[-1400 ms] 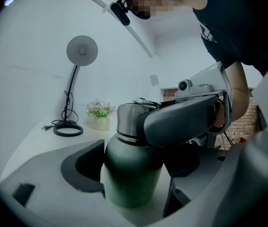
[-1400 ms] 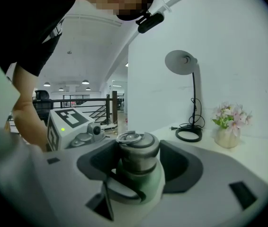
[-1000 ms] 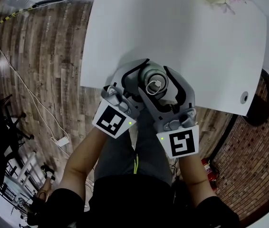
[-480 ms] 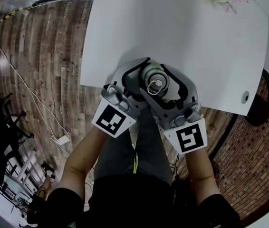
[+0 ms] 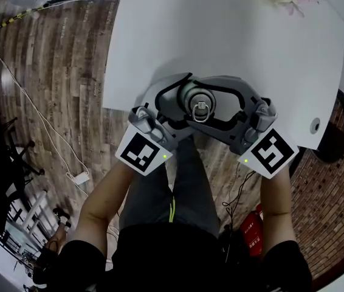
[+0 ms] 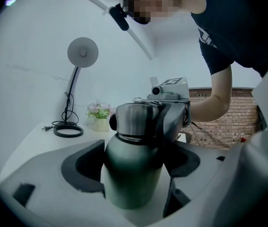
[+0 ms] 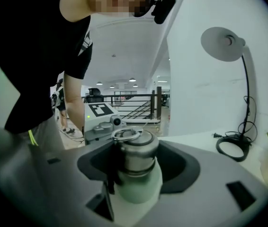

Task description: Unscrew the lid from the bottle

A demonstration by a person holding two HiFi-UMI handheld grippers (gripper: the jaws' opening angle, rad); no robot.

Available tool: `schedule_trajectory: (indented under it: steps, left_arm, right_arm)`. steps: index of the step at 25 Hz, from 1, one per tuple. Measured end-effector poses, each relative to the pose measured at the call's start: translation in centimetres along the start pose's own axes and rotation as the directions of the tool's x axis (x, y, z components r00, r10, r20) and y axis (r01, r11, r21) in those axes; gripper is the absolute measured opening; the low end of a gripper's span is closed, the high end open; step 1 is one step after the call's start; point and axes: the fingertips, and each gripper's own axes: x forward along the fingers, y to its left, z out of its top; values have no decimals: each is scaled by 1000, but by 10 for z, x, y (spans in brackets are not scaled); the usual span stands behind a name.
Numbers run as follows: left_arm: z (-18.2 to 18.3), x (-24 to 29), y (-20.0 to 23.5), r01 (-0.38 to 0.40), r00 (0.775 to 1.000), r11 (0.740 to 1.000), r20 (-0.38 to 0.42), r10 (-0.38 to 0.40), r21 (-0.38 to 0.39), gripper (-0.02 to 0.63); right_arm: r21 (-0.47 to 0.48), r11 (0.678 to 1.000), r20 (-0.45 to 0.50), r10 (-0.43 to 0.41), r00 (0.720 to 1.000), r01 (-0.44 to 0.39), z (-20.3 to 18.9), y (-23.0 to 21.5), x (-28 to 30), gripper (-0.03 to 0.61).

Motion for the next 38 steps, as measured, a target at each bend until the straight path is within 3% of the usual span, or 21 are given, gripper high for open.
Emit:
schedule_trajectory:
  steps: [3, 9, 16, 19, 22, 25, 28, 34, 38]
  left_arm:
    - [-2, -1, 0, -2, 1000, 1000, -3, 2, -2, 356]
    - [-1, 0, -1, -5, 1000, 1000, -1, 5, 7, 356]
    - [-2, 2, 1, -7, 1000, 1000, -2, 7, 12, 356]
    - [-2, 1, 0, -10, 1000, 1000, -2, 10, 11, 356]
    - [-2, 1, 0, -12, 1000, 1000, -3, 12, 16, 356]
    - [-2, 1, 1, -18, 1000, 1000, -2, 18, 16, 356]
    - [-1, 2, 1, -26, 1000, 1000, -2, 26, 8, 356]
    - [-1, 4, 1, -33, 999, 999, 3, 33, 10, 356]
    - [-2, 3, 1, -38, 999, 999, 7, 38, 8, 356]
  right_arm:
    - [1, 999, 1, 34, 999, -34, 0, 1, 1, 267]
    - [19, 1000, 25, 9, 1000, -10, -1, 1, 0, 267]
    - [53, 997, 34, -49, 998, 47, -4, -2, 0, 296]
    - [69, 990, 25, -126, 992, 124, -6, -3, -6, 310]
    - [137, 948, 73, -299, 951, 288, -2, -9, -18, 314]
    - [251, 848, 108, -503, 857, 466, 1, -16, -26, 314]
    - [304, 776, 91, -601, 794, 553, 0, -13, -21, 314]
    - [288, 717, 62, -676, 734, 635, 0, -16, -17, 313]
    - [263, 729, 49, -664, 746, 632, -1, -19, -16, 279]
